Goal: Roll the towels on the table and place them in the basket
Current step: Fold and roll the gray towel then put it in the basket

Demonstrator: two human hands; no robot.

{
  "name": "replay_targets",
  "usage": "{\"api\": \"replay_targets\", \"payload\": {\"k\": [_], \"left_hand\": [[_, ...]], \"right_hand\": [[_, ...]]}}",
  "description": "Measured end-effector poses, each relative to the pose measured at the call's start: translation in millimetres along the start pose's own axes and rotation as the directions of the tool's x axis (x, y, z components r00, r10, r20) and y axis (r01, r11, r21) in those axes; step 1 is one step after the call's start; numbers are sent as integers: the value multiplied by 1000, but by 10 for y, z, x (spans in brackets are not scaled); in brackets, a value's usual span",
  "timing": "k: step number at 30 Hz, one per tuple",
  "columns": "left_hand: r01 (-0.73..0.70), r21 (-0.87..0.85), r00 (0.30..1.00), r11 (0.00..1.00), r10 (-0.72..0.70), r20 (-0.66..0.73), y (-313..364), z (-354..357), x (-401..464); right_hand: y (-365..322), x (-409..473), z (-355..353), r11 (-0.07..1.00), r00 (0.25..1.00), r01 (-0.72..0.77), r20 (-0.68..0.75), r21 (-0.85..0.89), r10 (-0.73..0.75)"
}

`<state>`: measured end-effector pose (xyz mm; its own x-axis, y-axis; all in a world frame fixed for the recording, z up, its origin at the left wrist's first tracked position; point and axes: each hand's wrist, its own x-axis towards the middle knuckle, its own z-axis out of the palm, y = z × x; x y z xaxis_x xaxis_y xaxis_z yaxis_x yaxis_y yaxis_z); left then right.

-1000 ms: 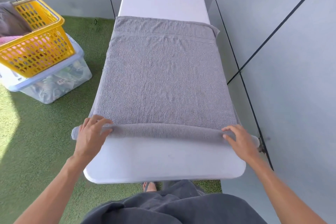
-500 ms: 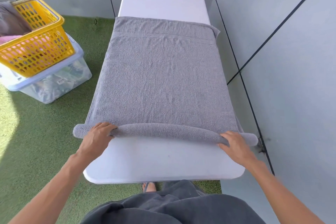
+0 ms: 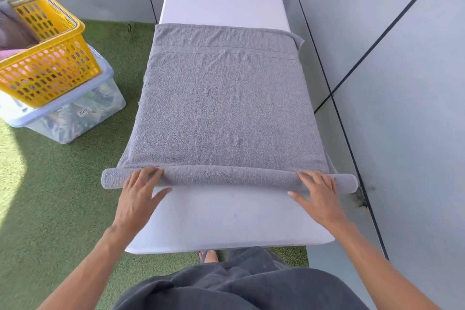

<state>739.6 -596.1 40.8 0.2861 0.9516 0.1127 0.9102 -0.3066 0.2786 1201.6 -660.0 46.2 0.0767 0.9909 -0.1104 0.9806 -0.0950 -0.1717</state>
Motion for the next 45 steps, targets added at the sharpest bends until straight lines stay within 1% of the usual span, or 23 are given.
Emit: {"api": "replay_targets", "payload": {"k": [4, 7, 9, 11, 12, 13, 14, 15, 16, 17, 19, 20, 24, 29, 32, 35, 36, 37, 38, 39, 41, 43, 45], "left_hand": [[73, 63, 995, 995, -77, 61, 57, -18, 50], [81, 50, 993, 995, -85, 81, 20, -112, 93], [72, -3, 979, 997, -70, 190, -77, -193, 126], [152, -131, 926, 980, -94, 366, -238, -236, 256], [242, -205, 888, 948, -132, 441, -310, -258, 358], [329, -252, 851, 910, -170, 497, -355, -276, 441], [358, -265, 845, 895, -190, 500, -374, -278, 507], [309, -251, 885, 917, -180, 429, -358, -270, 547], [227, -216, 939, 950, -155, 306, -319, -244, 542], [172, -177, 973, 969, -139, 184, -250, -215, 491], [112, -121, 994, 986, -110, 22, -70, -185, 304], [81, -81, 997, 993, -81, 7, -20, -148, 206], [46, 34, 991, 998, -50, 126, 19, -12, 22], [113, 69, 986, 991, -120, 117, 24, -88, 255], [163, 10, 953, 987, -161, 255, -11, -219, 347], [243, -94, 848, 966, -164, 504, -198, -326, 431], [257, -131, 824, 957, -147, 547, -249, -351, 453], [254, -165, 837, 953, -132, 531, -277, -362, 471], [221, -191, 888, 957, -116, 445, -268, -357, 473], [180, -199, 944, 963, -112, 309, -241, -322, 448], [151, -157, 988, 976, -142, 67, -102, -265, 358], [115, -120, 993, 986, -113, 25, -20, -172, 240], [59, -80, 994, 995, -51, 96, -18, -71, 119]], "right_hand": [[13, 66, -97, 1000, 994, 5, 111, -19, -3], [92, 155, -277, 1000, 953, 20, 302, 14, -23], [129, 226, -444, 988, 867, -60, 498, 141, -18], [142, 295, -525, 953, 815, -166, 580, 254, -13], [124, 319, -529, 931, 836, -204, 549, 303, 5], [126, 335, -487, 921, 900, -192, 436, 338, 27], [121, 332, -420, 930, 963, -145, 265, 338, 54], [113, 303, -343, 946, 990, -119, 106, 302, 91], [62, 249, -301, 962, 993, -113, -14, 249, 120], [17, 189, -252, 975, 989, -104, -84, 196, 122], [-65, 61, -188, 992, 991, -81, -96, 94, 90], [-63, 4, -129, 997, 995, -64, -70, 50, 67], [-24, -46, -43, 997, 998, -66, 7, -27, 66], [-76, 169, -191, 996, 997, -76, 11, -42, 77], [4, 259, -286, 998, 979, -68, 192, -16, 70], [150, 347, -384, 994, 907, -95, 415, 52, 65], [178, 376, -408, 983, 884, -139, 463, 118, 69], [191, 406, -415, 963, 881, -186, 468, 195, 75], [186, 423, -400, 937, 909, -207, 408, 281, 79], [173, 420, -370, 924, 954, -190, 286, 333, 93], [118, 358, -289, 947, 994, -105, 7, 304, 108], [52, 236, -184, 987, 992, -50, -110, 150, 67], [29, 127, -105, 999, 993, -36, -115, 32, 40]]}}
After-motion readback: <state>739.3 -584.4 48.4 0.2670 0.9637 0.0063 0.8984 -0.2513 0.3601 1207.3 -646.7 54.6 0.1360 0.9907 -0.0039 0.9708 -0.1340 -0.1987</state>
